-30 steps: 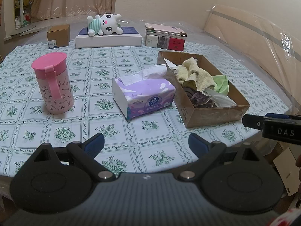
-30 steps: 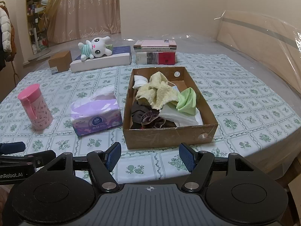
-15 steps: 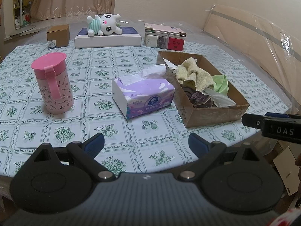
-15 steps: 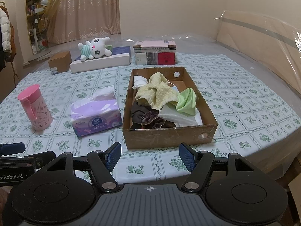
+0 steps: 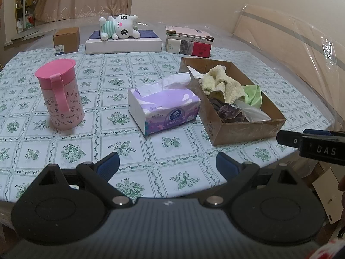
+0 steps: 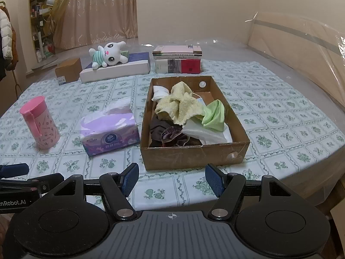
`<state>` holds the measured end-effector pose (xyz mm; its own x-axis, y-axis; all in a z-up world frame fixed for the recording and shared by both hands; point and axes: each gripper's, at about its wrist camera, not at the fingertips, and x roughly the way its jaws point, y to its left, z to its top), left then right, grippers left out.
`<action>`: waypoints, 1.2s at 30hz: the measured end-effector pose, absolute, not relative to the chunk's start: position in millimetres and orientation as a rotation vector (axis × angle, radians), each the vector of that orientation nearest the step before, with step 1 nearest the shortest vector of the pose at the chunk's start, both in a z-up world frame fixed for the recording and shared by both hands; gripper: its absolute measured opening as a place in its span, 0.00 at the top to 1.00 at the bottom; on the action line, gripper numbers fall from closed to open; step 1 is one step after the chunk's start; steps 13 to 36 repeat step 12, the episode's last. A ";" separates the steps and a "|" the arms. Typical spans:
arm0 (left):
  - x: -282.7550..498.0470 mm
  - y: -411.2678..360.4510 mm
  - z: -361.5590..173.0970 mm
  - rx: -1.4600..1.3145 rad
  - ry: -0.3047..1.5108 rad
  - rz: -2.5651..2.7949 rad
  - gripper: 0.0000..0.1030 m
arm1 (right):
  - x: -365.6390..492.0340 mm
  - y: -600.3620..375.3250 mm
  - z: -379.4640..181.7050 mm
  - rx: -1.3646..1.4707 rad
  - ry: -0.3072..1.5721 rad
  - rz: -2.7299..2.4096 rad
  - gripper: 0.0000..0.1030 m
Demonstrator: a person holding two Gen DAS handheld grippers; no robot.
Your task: Organize soft objects
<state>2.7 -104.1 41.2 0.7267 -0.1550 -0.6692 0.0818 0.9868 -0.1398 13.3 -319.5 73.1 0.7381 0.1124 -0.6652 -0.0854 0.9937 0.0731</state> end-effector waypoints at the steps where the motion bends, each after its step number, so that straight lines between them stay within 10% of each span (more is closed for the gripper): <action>1: 2.7 -104.3 40.8 -0.104 0.747 -0.131 0.08 | 13.3 -319.4 73.1 0.039 0.732 0.108 0.34; 36: 0.9 -101.1 39.5 -0.117 0.741 -0.139 0.07 | 12.2 -318.9 70.7 0.039 0.734 0.108 0.34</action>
